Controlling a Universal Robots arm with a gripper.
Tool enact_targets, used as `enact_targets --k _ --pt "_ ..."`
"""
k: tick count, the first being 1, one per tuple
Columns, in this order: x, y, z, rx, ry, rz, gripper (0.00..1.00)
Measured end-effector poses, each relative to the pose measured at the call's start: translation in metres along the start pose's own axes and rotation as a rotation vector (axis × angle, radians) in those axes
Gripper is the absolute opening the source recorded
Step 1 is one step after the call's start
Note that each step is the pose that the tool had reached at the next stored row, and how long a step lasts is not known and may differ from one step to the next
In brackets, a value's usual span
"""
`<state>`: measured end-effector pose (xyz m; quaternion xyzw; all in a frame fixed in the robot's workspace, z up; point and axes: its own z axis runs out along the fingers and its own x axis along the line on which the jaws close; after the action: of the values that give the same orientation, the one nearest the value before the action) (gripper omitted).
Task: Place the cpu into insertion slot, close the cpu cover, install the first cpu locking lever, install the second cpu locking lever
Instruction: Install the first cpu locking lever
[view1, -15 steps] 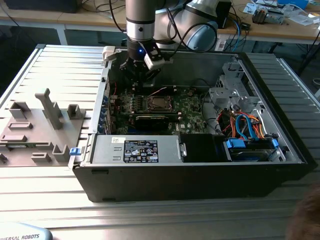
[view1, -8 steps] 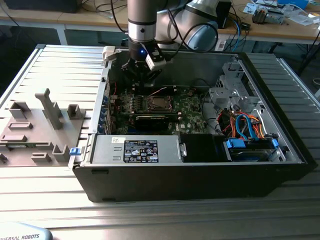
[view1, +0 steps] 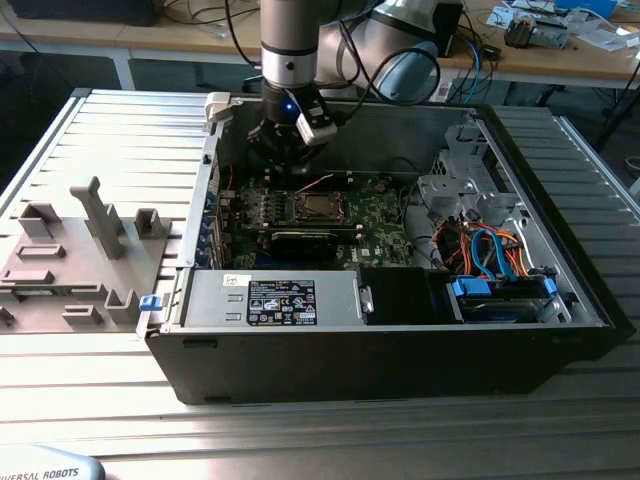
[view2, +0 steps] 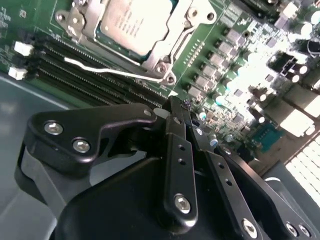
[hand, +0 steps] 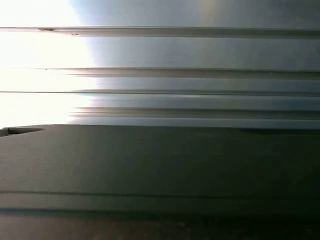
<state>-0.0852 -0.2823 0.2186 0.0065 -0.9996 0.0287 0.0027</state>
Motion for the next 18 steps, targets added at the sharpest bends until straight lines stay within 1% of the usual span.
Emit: enact_targets --k 1,2,5,7,9,10,14,16,18 --pt "-0.0028 -0.0001 0.0005 0.0003 0.0009 0.000 0.11" --pt "-0.0070 -0.0002 0.0014 0.0004 0.0022 -0.001 0.11" --pt "-0.0130 -0.0005 0.0030 0.0009 0.0042 -0.002 0.11" --pt "-0.0169 0.0002 0.0056 -0.0017 0.0029 -0.002 0.11" --pt "-0.0205 0.0002 0.0069 -0.0008 0.0042 -0.004 0.11" --pt "-0.0216 0.0002 0.0072 -0.0006 0.0043 -0.004 0.11" --pt "-0.0219 -0.0004 0.0065 -0.0018 0.0033 -0.004 0.11" --pt "-0.0217 -0.0021 0.0059 -0.0023 0.0039 -0.004 0.11" --pt "-0.0216 -0.0052 0.0058 -0.0012 0.0040 -0.004 0.11"
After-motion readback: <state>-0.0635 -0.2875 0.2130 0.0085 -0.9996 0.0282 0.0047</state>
